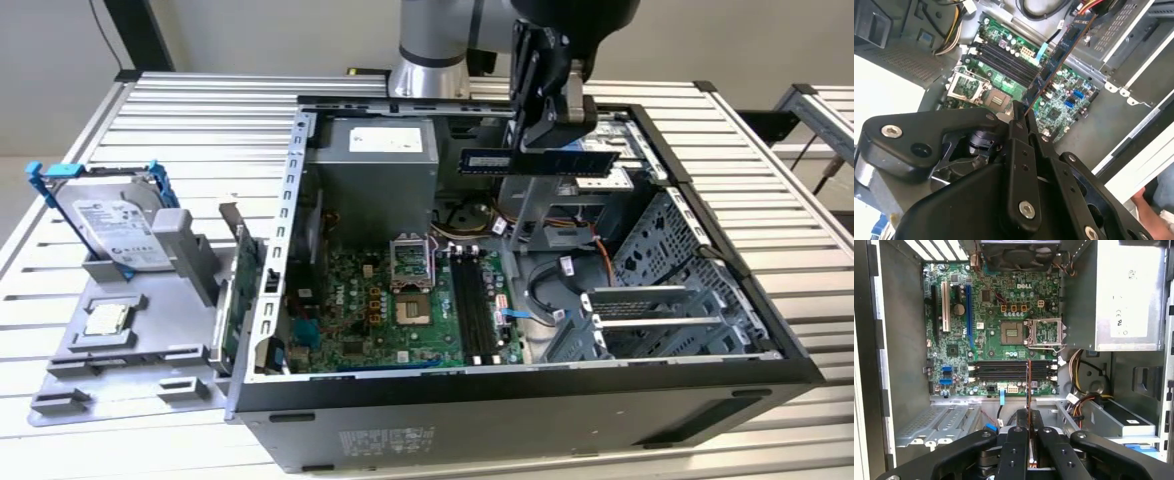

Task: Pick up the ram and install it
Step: 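Insert the ram into the slot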

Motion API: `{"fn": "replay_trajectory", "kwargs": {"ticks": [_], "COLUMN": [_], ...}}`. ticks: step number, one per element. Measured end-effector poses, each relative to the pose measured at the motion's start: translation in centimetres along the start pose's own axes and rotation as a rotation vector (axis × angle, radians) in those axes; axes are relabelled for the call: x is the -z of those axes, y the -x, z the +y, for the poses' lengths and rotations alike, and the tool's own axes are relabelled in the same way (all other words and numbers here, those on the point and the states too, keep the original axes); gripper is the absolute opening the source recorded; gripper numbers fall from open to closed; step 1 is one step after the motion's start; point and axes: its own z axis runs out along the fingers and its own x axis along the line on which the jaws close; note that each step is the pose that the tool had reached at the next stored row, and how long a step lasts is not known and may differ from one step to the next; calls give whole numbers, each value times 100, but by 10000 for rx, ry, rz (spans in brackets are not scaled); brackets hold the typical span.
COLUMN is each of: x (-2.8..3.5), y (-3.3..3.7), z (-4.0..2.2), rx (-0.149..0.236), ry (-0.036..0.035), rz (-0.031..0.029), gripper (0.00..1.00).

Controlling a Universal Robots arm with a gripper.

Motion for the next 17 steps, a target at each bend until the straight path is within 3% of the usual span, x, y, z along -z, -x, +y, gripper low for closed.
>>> {"fn": "replay_trajectory", "kwargs": {"ticks": [17], "x": [-1], "y": [0], "z": [0], "rx": [1], "ry": [10], "rz": [17], "gripper": [0]}}
